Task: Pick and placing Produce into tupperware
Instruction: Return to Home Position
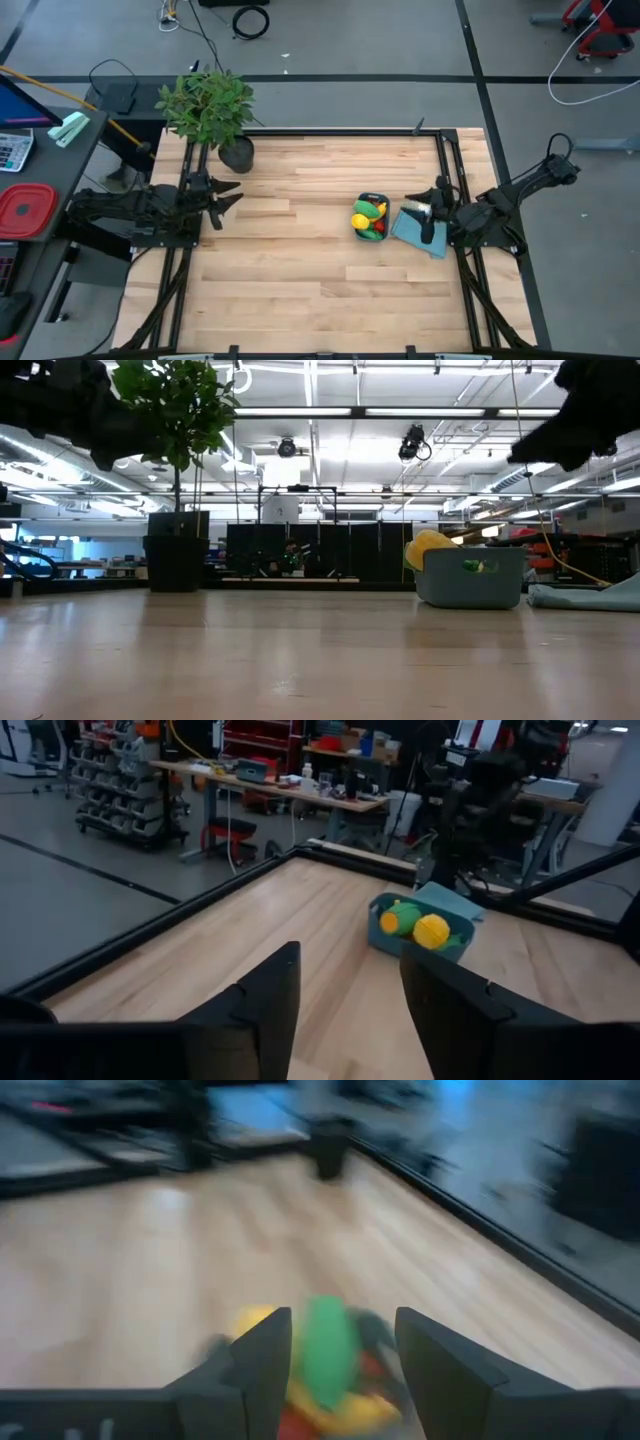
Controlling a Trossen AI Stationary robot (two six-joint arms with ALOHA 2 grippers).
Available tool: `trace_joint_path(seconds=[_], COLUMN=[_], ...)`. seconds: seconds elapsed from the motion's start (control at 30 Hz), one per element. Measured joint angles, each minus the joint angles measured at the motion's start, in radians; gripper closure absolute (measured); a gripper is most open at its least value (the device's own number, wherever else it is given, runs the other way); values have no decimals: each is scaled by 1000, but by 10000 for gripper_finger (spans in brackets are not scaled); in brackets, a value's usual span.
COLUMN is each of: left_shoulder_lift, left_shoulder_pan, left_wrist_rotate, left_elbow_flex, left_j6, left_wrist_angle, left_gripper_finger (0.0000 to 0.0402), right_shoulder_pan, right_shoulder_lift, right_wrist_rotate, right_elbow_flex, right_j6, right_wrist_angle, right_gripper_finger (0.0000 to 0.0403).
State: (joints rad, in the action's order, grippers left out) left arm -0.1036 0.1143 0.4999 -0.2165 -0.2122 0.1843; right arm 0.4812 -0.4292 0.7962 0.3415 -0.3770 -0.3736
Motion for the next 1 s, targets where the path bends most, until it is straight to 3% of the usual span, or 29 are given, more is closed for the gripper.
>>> trace_joint_path(seconds=[0.2,0.43,0.73,1.0], left_shoulder_lift=[0,0,8,8], left_shoulder_pan=[0,2,2,0], left_wrist_rotate=[0,-4,-35,-34], left_elbow_flex=[0,2,49,49], left_j6=[0,-9,38,46], left_wrist_angle=[1,-2,-76,-70], left_gripper_finger=[217,223,218,215], right_shoulder_pan=[0,-16,-105,-166], right_shoulder_lift=[0,4,61,132], right_wrist_rotate=[-307,-312,-312,-353], right_elbow_flex=[-117,-299,-315,-315], right_j6=[288,227,311,208], right_wrist_angle=[431,645,643,441], right_gripper_finger=[214,214,214,214])
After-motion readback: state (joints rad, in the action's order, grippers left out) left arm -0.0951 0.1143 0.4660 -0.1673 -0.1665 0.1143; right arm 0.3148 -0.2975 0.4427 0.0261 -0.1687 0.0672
